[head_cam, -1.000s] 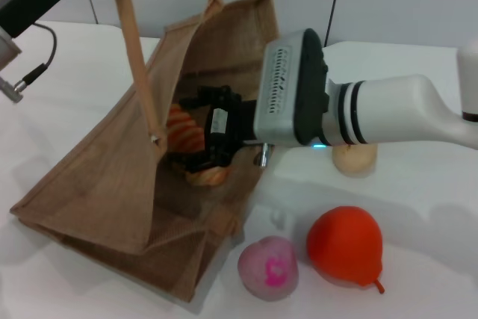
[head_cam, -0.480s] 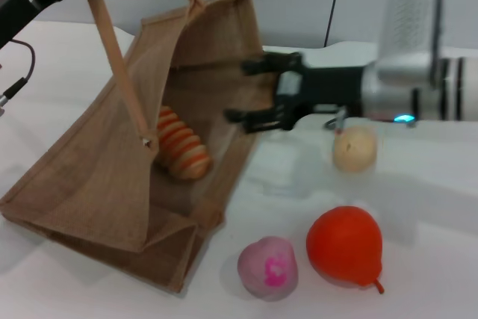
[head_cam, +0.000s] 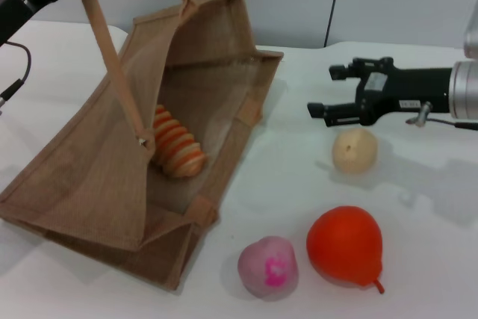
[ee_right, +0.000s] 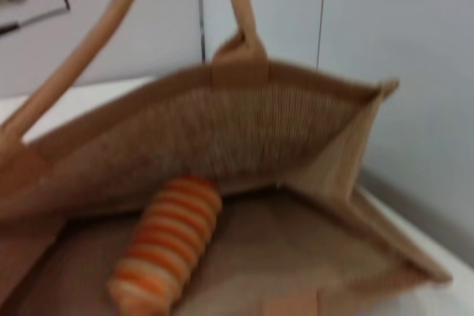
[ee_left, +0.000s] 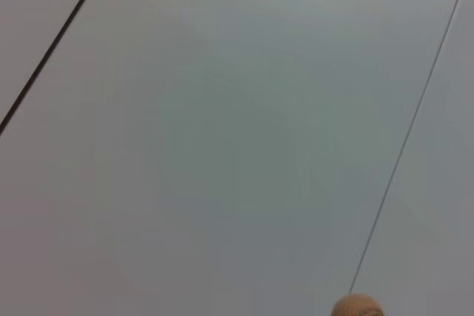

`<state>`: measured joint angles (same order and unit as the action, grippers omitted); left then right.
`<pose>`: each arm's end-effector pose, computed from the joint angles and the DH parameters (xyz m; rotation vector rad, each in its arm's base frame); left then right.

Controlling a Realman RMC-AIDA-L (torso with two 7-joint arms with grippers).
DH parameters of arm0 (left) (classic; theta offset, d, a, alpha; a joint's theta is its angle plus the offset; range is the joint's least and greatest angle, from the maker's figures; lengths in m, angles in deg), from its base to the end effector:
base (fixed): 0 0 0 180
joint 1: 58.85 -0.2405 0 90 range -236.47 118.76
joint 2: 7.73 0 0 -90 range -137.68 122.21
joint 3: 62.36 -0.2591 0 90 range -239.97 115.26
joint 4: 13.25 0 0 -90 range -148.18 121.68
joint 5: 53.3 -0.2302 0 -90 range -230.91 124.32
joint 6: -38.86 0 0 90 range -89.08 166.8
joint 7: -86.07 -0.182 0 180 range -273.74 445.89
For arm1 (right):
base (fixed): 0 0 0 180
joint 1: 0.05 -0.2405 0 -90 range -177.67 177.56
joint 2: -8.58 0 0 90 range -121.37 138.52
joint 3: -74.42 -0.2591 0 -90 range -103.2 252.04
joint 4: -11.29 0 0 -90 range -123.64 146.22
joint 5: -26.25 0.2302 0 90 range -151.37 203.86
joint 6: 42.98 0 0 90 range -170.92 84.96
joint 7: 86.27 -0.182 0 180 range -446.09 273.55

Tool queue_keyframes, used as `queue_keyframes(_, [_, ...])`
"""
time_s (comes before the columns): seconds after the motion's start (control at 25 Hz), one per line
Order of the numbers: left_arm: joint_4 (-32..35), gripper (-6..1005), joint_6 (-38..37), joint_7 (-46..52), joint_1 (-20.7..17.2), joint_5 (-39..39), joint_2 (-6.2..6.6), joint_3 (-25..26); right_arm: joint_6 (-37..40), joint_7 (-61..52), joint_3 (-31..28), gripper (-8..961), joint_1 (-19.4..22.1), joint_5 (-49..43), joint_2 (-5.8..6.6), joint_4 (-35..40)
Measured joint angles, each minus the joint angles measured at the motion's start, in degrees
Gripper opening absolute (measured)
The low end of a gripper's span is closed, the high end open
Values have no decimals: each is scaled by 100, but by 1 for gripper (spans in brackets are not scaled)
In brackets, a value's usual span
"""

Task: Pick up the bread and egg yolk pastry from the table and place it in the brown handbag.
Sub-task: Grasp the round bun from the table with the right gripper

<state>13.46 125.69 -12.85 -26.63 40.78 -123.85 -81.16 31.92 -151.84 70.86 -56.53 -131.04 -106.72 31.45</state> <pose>-0.2638 0.4146 0.0837 -1.9074 -0.7625 -1.4101 0.2157 0.4546 -0.0526 -2.7186 0.3575 0.4247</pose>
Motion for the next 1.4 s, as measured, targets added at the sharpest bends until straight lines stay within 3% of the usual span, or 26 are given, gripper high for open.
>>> queue_keyframes(0.68, [1, 118, -2, -4, 79, -43, -1, 0, -966, -1142, 1766, 864, 227, -4, -37, -63])
queue_keyframes(1.4, [1, 118, -54, -13, 91, -66, -7, -8, -1110, -1490, 2343, 846, 263, 4, -46, -56])
